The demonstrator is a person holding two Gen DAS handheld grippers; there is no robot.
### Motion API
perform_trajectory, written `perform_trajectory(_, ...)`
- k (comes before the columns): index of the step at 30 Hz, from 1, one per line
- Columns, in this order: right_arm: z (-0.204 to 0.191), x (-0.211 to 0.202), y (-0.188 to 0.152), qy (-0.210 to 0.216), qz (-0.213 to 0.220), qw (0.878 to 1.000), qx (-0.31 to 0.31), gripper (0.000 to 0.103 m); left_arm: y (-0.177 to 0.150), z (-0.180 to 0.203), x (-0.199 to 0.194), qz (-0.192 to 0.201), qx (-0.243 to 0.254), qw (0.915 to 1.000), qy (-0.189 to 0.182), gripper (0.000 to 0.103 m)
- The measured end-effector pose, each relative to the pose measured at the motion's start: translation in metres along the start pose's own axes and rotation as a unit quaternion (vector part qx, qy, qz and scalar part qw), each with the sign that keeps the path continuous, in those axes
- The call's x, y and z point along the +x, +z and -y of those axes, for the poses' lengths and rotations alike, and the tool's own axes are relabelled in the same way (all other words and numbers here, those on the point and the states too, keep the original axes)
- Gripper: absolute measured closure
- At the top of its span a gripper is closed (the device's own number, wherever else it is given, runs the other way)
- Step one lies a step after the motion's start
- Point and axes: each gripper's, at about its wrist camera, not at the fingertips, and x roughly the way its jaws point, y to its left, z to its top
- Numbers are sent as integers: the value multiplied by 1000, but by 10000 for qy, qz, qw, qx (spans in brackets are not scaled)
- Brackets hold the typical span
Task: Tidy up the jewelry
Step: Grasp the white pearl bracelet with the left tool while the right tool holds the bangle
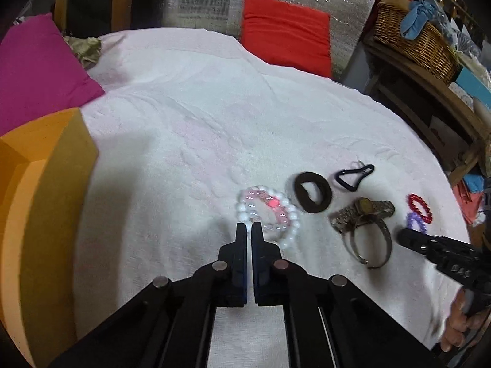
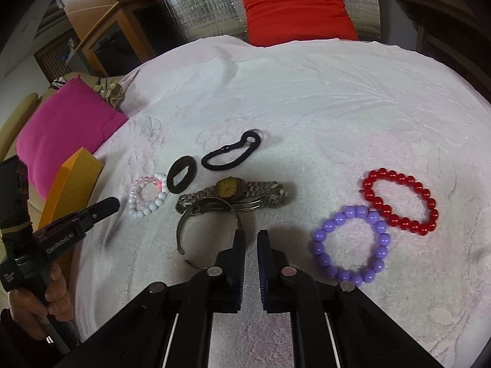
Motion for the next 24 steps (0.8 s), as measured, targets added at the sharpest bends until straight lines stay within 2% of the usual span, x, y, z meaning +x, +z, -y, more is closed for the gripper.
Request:
perform_trajectory(1,2,-1,1,115,-22,9999,102,93,0,-1,0,9,39,9999,115,100)
perform_trajectory(3,2,-2,2,250,-109,9995,152,87,1,-1,1,-38,74,9999,65,100)
perform_trajectory(4,0,-3,2,250,-117,9996,116,70,2,-1,1,-69,79,9999,91,94)
perform_trajectory(5,-4,-4,2,220,-94,9997,32,36,2,-1,1,-81,112,9997,182,78)
perform_trajectory(6,-8,-5,2,226,-55,9997,-33,21,3,-2,0,-51,144,9994,326,67)
perform_trajectory(7,-13,-9,0,317,76,9994,-143,14,3,-3,-1,-18,138,9991,406,51)
perform_trajectory(10,-28,-11,-1,330,221,9979,-506,14,3,-9,-6,84,108,9987,497,49)
perform_trajectory(13,-37,1,-3,258,51,9977,-627,14,0,-11,-5,25,235,9974,680,49)
perform_trajectory(16,-46,17,-6,-4,-150,9967,-793,14,-1,-13,-4,-42,296,9968,747,49)
perform_trajectory(18,-51,27,-10,-356,-184,9942,-993,16,-1,-15,-5,-30,274,9969,741,49)
perform_trajectory(19,-55,29,-13,-537,-107,9920,-1139,22,-2,-16,-7,-22,264,9969,738,49)
perform_trajectory(20,-59,30,-15,-730,-34,9893,-1265,36,-2,-16,-7,-25,262,9971,710,48)
perform_trajectory(21,-61,31,-16,-891,24,9866,-1369,41,-1,-15,-6,-32,265,9973,687,47)
perform_trajectory(24,-55,27,-14,-784,74,9894,-1220,41,-2,-8,-5,-72,322,9980,532,36)
